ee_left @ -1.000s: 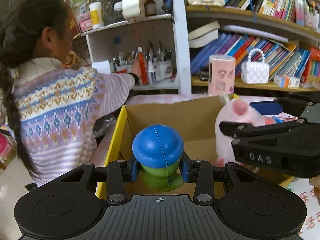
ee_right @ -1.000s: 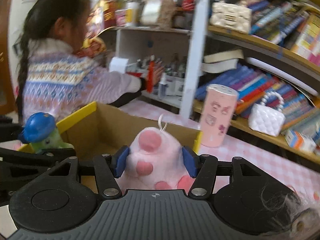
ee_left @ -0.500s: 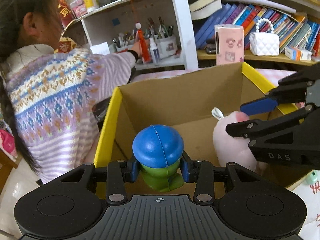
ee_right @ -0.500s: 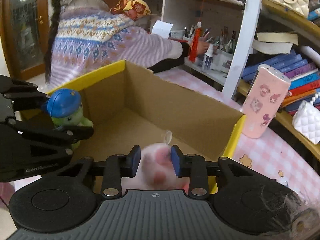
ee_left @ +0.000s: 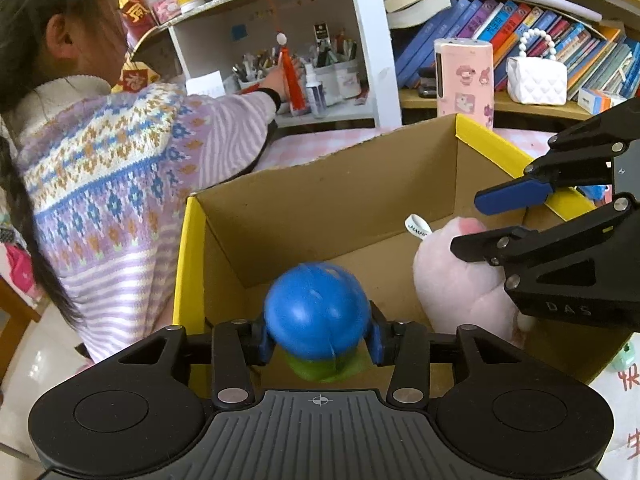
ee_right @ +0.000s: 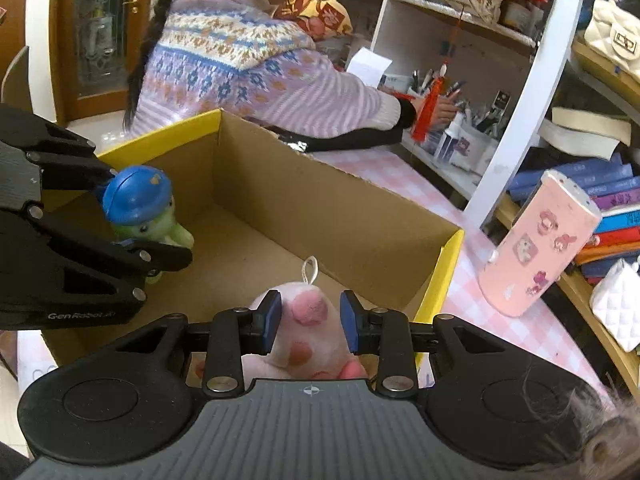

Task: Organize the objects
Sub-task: 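Open both tools to drop the pig and figure into the box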

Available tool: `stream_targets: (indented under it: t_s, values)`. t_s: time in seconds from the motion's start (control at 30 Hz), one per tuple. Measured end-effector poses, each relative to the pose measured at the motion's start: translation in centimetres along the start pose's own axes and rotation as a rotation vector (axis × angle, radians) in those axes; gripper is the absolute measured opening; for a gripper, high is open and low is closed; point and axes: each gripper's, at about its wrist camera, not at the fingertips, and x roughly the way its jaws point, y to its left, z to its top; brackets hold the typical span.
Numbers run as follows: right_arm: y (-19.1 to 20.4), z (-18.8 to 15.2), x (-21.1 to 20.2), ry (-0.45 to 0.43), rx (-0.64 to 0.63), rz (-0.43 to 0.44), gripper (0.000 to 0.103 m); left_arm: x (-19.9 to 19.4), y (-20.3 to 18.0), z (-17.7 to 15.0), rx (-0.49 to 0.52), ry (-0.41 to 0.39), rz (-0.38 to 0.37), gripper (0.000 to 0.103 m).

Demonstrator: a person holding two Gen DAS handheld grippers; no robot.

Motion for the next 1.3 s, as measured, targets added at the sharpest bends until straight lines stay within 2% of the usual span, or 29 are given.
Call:
stream_targets:
  t_s: [0.07,0.2,0.27,0.37,0.47,0.63,0.83,1.07,1.3]
  values:
    - [-0.2,0.1,0.0,0.002,0.026,-0.005,0.034,-0.2,0.1,0.1,-0.008,-0.011,0.007,0.067]
    - [-0.6,0.0,-0.8,-0.033,0.090,-0.022,0.050,-0.9,0.2,0.5,-0.029,-0.049,0.014,0.076]
    - [-0.6,-0.1,-1.4,-0.050,0.120,-0.047,0.051,-1.7,0.2,0.4,-0.035,-0.077,0.025,0.082]
    - [-0.4,-0.3,-2.8,-0.081,0.165,-0.079,0.052,-3.2,0.4,0.3,-0.050,-0.126,0.031,0.085]
    - [0.3,-0.3,-4.8,-0.135,0.193,-0.136,0.059,-5.0,0.8,0.1,-0.073,-0.183,0.048,0.092]
    - [1.4,-0.6,-8.2,-0.220,0.290,-0.224,0.068,-8.0,1.9,-0.7,-0.124,-0.271,0.057,0.096]
    - [3.7,-1.7,-11.3,-0.259,0.396,-0.316,0.075,-10.9,3.2,-2.9,-0.196,-0.316,0.044,0.098]
    - [7.9,-4.4,-13.6,-0.223,0.484,-0.400,0.077,-13.0,3.6,-6.8,-0.214,-0.280,0.016,0.098]
    - [13.1,-7.3,-14.7,-0.135,0.522,-0.452,0.079,-15.0,3.4,-11.5,-0.208,-0.205,0.014,0.098]
